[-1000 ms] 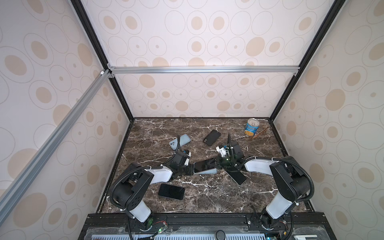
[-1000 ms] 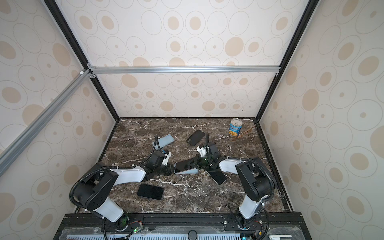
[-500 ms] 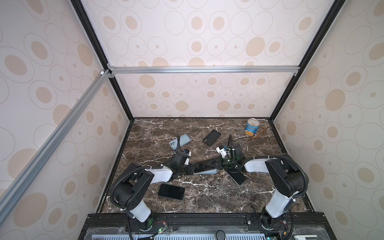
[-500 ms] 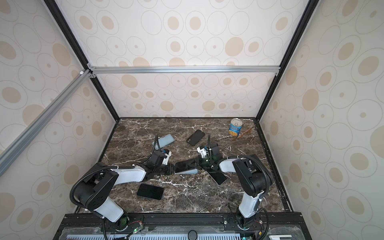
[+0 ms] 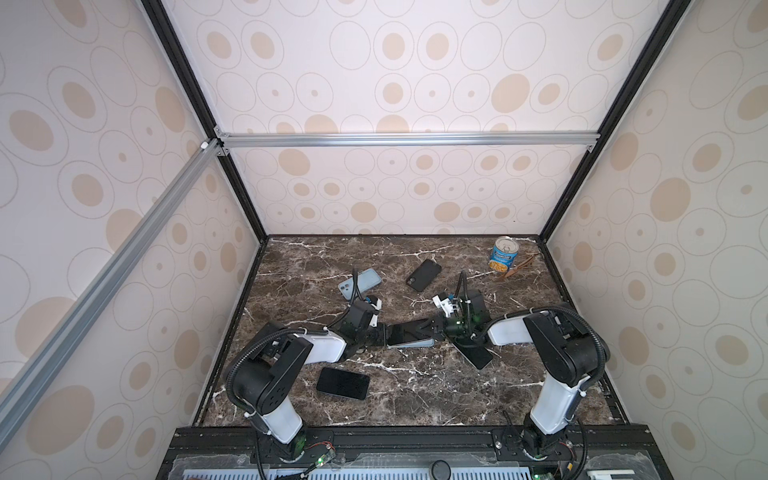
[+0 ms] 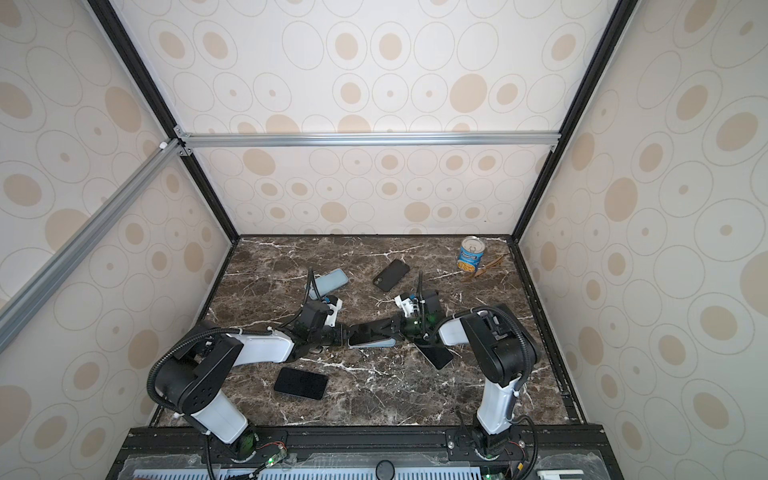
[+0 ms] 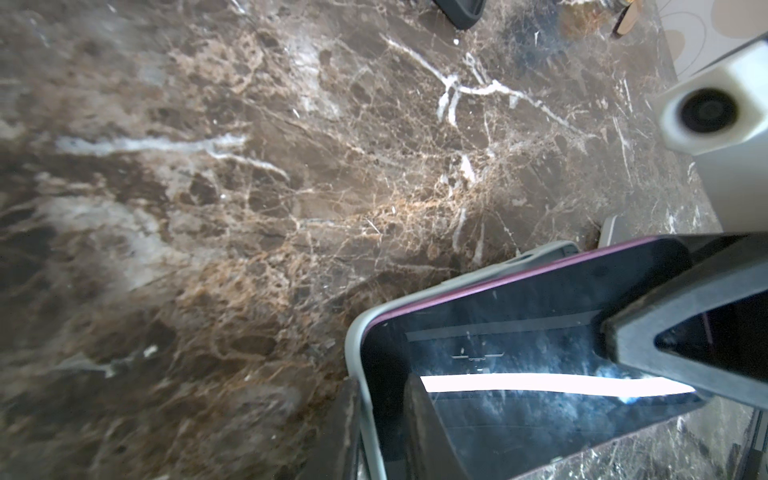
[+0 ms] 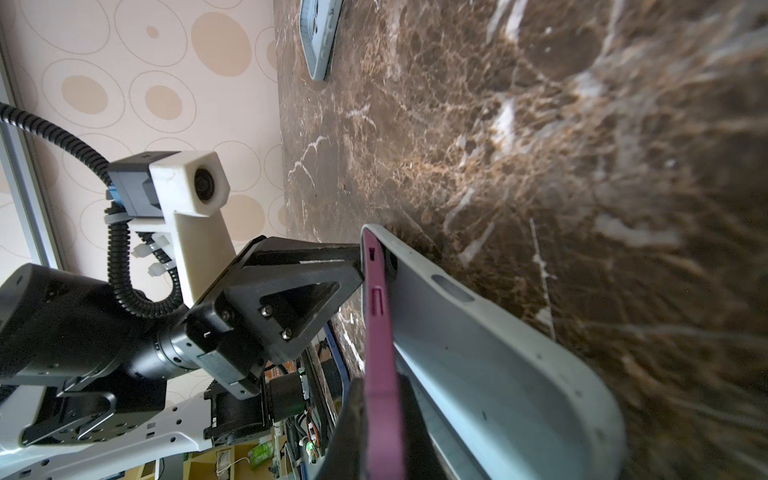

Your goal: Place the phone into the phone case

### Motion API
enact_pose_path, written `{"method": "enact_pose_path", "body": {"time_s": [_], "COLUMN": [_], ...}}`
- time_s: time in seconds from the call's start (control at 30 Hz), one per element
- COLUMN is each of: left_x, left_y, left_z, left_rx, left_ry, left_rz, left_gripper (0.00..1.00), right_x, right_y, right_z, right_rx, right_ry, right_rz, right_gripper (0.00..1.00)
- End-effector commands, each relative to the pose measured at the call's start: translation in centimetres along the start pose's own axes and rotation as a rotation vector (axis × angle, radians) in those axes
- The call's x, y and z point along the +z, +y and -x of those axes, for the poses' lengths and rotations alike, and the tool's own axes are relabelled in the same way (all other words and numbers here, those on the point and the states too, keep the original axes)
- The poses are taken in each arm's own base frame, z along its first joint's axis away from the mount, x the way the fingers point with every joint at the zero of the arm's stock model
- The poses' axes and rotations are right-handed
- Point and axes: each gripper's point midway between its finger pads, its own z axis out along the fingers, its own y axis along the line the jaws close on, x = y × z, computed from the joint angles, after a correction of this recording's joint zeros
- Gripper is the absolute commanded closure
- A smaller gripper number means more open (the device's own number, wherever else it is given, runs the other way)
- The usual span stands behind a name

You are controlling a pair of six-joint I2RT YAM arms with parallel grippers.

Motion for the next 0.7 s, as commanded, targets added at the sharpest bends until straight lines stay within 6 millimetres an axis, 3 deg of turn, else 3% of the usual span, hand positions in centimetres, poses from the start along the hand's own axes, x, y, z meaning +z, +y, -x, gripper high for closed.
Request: {"method": "enact_pose_path", "body": {"time_s": [0.0,0.2,0.67], "left_x": [0.7,0.1,0.4], "left_y": [0.2,0.6,2.2], "left_z": [-4.5,-5.6,-6.7], "left_rx": [-0.032,-0.058,-0.028], "left_ry": [0.142,0.155,0.181], "left_rz": [-0.023,-0.025,0.035], "left_gripper": [0.80,0.80,0.80], "right_x": [0.9,0.9,-0.5], "right_y": [-8.6,-9.2,-8.0], "right_z": [-4.7,-4.9,-4.0], "right_rx": [0.200,0.213,0.137], "right_ry": [0.062,0.059,0.077], "right_rz": [-0.290,-0.301,-0.402], "right_gripper": [1.00,0.99,0.77]}}
